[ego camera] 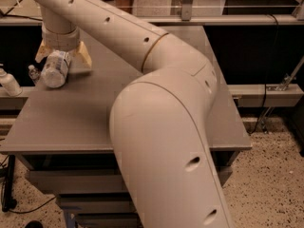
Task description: Move blue plastic bottle near green jalapeno chip bag
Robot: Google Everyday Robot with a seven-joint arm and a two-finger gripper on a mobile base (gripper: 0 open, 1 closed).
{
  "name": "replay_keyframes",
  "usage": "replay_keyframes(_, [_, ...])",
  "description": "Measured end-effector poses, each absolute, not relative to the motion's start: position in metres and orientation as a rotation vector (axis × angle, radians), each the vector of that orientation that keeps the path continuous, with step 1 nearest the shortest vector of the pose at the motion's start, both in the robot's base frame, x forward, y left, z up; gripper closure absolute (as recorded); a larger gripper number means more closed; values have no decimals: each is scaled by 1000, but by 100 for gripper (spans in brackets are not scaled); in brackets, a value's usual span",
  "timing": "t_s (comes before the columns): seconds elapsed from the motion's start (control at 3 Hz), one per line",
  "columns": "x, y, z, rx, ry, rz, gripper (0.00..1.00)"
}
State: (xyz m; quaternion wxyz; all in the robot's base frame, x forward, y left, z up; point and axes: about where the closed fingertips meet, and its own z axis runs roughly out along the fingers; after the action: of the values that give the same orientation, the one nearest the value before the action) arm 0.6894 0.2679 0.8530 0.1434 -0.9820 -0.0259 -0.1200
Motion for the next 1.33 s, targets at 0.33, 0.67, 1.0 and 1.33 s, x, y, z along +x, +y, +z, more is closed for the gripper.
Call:
replay_keyframes(0.33, [690, 271, 853, -2840, -79, -338, 41])
replay_keyframes(0.67, [690, 270, 856, -2843, -78, -341, 64])
replay_keyframes(1.0, [688, 270, 864, -2836, -78, -350, 87])
replay_keyframes(1.33, [679, 271, 878, -2816, -95, -362, 100])
